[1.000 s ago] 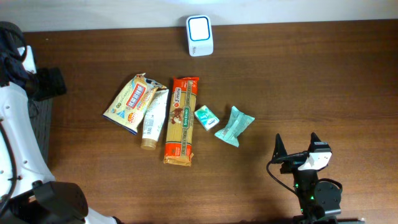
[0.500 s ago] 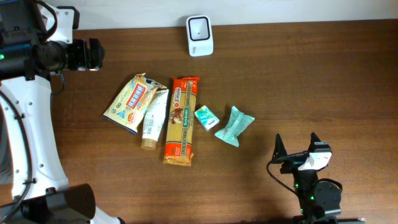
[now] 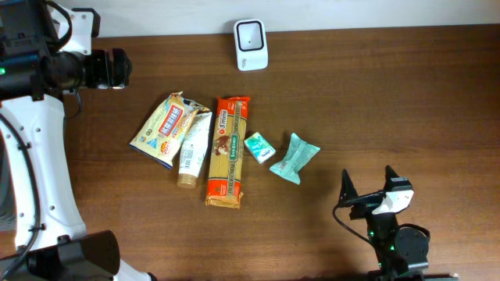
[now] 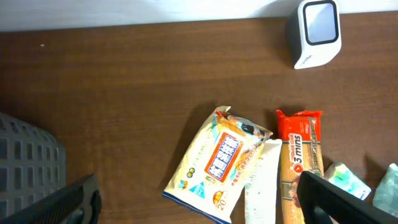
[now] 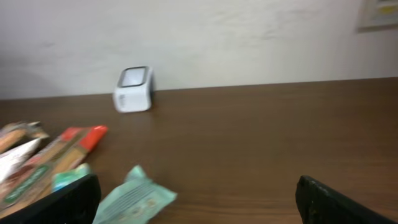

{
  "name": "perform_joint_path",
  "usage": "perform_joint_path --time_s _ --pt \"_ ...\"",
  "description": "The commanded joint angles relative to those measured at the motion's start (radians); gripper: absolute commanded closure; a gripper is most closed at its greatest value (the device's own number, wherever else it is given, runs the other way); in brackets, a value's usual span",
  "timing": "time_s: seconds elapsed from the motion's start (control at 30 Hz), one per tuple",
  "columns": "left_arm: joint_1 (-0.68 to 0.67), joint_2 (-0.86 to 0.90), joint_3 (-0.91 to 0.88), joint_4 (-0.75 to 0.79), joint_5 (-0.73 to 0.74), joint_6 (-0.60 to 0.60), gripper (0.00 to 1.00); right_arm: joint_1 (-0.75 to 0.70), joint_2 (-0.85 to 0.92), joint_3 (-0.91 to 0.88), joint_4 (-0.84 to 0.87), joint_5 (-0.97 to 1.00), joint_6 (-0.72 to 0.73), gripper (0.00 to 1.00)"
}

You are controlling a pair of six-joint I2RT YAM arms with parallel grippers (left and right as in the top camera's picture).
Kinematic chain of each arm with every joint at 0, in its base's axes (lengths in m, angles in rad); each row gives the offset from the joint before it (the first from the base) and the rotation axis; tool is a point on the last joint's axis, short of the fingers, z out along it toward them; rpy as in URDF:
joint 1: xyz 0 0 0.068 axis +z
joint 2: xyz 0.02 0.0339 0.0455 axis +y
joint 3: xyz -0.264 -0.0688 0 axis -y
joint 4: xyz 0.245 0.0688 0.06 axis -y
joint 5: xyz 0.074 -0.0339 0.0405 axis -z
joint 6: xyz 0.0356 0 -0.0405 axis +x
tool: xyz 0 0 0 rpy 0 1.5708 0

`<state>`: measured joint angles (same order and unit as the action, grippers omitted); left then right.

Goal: Scan the item barcode

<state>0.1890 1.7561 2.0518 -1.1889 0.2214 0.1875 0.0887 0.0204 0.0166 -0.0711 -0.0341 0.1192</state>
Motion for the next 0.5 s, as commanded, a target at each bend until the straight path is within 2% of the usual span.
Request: perform_joint_path --time_s 0.0,0.07,0.13,0.2,0.27,0.3,0.33,0.37,0.4,0.47 --pt "0.003 -0.005 0.012 -0.002 0.015 0.016 0.01 0.007 0.127 0.122 -0.002 -0.146 0.085 0.01" --pt "0.003 -0.005 0.012 -0.002 0.015 0.016 0.01 0.007 0.430 0.365 -0.087 -0.261 0.102 0.02" --pt "0.003 -0.005 0.012 -0.002 0.015 0.016 0.01 0.007 0.716 0.623 -0.258 -0.334 0.095 0.02" --pt "0.003 -0.005 0.012 -0.002 0.015 0.016 0.01 0.007 1.030 0.918 -0.511 -0.340 0.095 0.02" --pt "0.003 -0.005 0.012 -0.002 0.015 0.016 0.01 0.008 1.259 1.085 -0.552 -0.350 0.080 0.02" --pt "0.003 -0.005 0.012 -0.002 0.015 0.016 0.01 0.009 1.352 1.128 -0.536 -0.389 -0.051 0.08" --pt "0.003 -0.005 0.012 -0.002 0.015 0.016 0.01 0.027 1.489 1.224 -0.625 -0.364 -0.125 0.33" --pt "0.003 -0.005 0.012 -0.002 0.015 0.017 0.01 0.037 1.529 1.258 -0.669 -0.344 -0.136 0.44" --pt "0.003 -0.005 0.012 -0.002 0.015 0.017 0.01 0.067 1.633 1.347 -0.771 -0.294 -0.150 0.67" --pt "0.003 -0.005 0.012 -0.002 0.015 0.017 0.01 0.116 1.748 1.413 -0.842 -0.260 -0.137 0.88"
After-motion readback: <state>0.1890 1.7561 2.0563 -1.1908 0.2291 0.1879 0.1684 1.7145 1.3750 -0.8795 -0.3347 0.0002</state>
